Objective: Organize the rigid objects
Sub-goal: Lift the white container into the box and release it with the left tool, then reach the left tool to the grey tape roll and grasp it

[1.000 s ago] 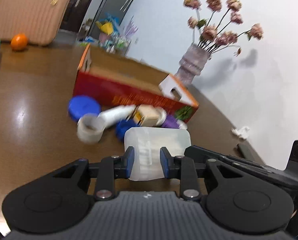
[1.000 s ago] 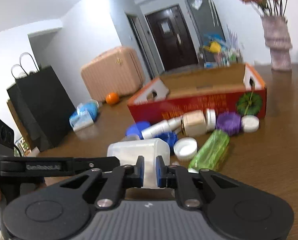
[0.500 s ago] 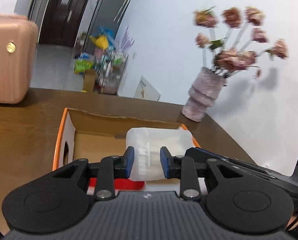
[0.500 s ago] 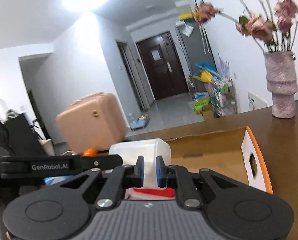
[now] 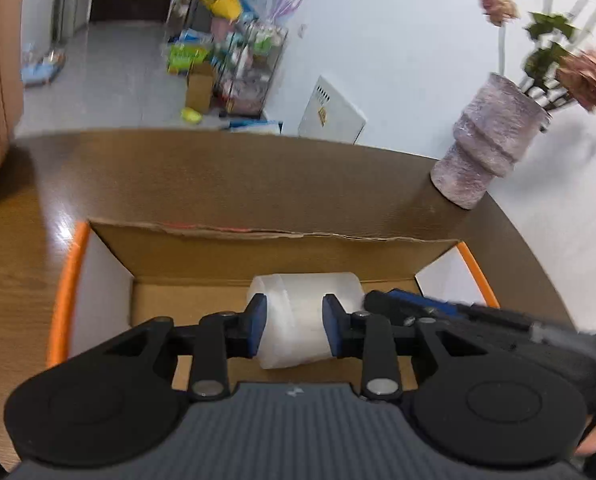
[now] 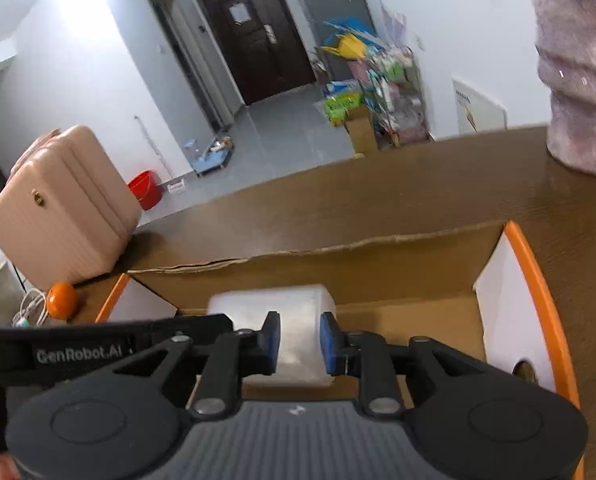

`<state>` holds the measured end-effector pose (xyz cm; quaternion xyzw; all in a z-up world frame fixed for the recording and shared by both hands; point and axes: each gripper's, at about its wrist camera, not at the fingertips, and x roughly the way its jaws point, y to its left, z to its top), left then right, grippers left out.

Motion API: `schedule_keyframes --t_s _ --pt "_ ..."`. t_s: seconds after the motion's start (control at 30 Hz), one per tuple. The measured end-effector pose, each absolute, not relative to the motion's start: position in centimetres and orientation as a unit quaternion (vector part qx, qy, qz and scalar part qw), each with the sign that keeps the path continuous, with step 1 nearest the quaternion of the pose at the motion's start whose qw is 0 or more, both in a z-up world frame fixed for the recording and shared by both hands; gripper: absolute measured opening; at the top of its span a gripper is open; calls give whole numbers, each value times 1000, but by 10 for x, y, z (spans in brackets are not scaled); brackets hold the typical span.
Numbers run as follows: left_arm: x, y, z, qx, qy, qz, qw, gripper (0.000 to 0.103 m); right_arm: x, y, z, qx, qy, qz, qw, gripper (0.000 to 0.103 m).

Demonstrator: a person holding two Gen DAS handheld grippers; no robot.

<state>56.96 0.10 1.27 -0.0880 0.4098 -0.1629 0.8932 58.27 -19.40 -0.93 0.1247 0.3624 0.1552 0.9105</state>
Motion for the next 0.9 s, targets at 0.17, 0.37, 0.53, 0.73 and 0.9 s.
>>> schedule_keyframes --t_s 0.17,0.37,0.53,0.73,0.9 --pt "514 15 51 -27 365 -156 918 42 544 -205 26 94 324 160 928 22" --pt "401 37 77 70 298 -107 946 66 450 -222 71 22 276 181 944 33" --pt "312 58 79 91 263 -72 958 76 365 -221 83 -26 244 187 951 38" --pt "210 72 53 108 220 2 969 90 256 -209 50 -56 215 178 959 55" --pt "139 70 25 81 212 31 973 99 181 -202 10 -33 215 180 959 57"
